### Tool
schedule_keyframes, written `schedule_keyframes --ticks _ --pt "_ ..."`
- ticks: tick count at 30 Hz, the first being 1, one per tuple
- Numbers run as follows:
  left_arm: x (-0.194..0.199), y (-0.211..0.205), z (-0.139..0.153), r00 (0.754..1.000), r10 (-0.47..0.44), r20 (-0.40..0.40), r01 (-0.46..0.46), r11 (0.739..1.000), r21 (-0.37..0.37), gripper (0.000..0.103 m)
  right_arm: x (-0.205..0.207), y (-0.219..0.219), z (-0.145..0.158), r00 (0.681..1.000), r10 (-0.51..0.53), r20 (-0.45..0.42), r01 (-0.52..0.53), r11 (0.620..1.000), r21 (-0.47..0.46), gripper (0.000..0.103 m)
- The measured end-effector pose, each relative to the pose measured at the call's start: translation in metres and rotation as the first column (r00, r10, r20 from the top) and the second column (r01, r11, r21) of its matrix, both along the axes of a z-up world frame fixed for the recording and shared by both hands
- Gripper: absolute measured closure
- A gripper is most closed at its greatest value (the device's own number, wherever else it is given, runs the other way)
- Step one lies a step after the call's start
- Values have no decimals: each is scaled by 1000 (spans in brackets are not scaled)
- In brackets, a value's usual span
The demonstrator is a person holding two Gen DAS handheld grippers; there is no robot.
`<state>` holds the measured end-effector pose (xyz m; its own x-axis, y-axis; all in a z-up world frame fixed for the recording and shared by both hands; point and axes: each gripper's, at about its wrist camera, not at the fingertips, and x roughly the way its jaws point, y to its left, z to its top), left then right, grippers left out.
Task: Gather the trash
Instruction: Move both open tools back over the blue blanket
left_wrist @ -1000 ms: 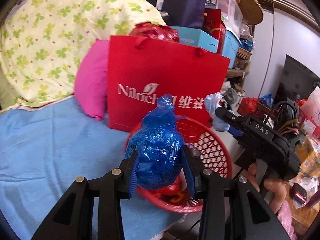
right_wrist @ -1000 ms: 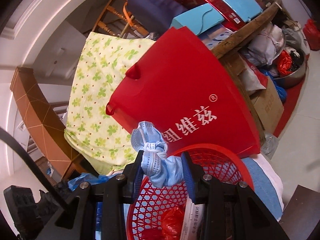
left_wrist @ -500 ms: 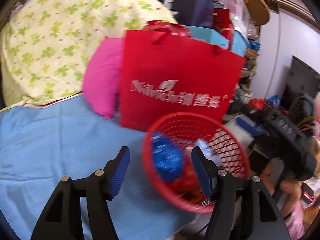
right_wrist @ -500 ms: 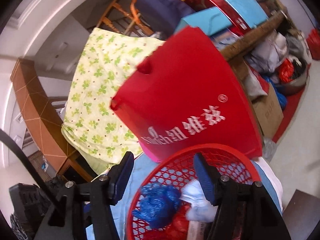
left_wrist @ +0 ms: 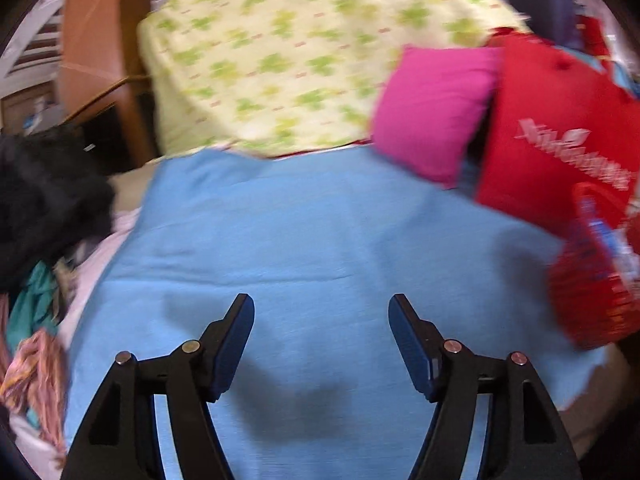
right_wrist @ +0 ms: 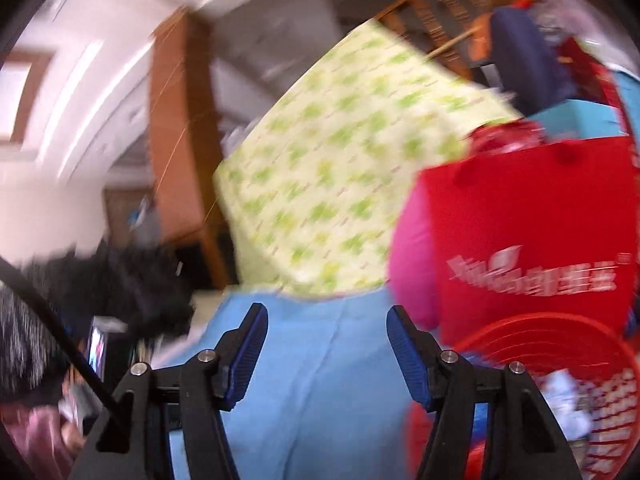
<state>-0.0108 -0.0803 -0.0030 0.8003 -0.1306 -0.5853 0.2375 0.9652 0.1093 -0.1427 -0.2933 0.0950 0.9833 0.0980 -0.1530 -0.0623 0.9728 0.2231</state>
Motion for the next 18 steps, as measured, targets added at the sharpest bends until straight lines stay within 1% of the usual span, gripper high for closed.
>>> schedule_keyframes --ticks 2,4,6,8,11,14,16,18 --pt "8 14 -14 999 40 -12 -40 999 1 33 26 27 -12 995 34 -95 -38 998 -42 37" --pt "16 21 -28 998 65 -21 -64 998 20 32 52 48 -27 980 53 -190 -68 995 -77 37" --pt "20 23 -39 997 68 -29 -66 997 40 32 73 62 -41 964 40 -261 -71 991 -111 37" --pt "28 23 -50 997 57 -54 -54 997 49 32 96 71 -58 943 16 -333 -67 988 -142 37" --pt "41 26 -58 993 62 -95 -58 997 49 32 123 76 -84 916 -15 -402 -56 985 -164 37" --pt "58 30 -59 991 84 -101 -80 996 44 30 153 75 -107 878 -67 -474 -29 981 -192 37" --pt "66 36 -64 987 111 -112 -106 993 47 28 171 72 -118 871 -104 -481 -4 976 -219 37" --pt "78 41 -70 981 139 -134 -133 990 57 27 192 69 -130 854 -160 -496 27 964 -263 37"
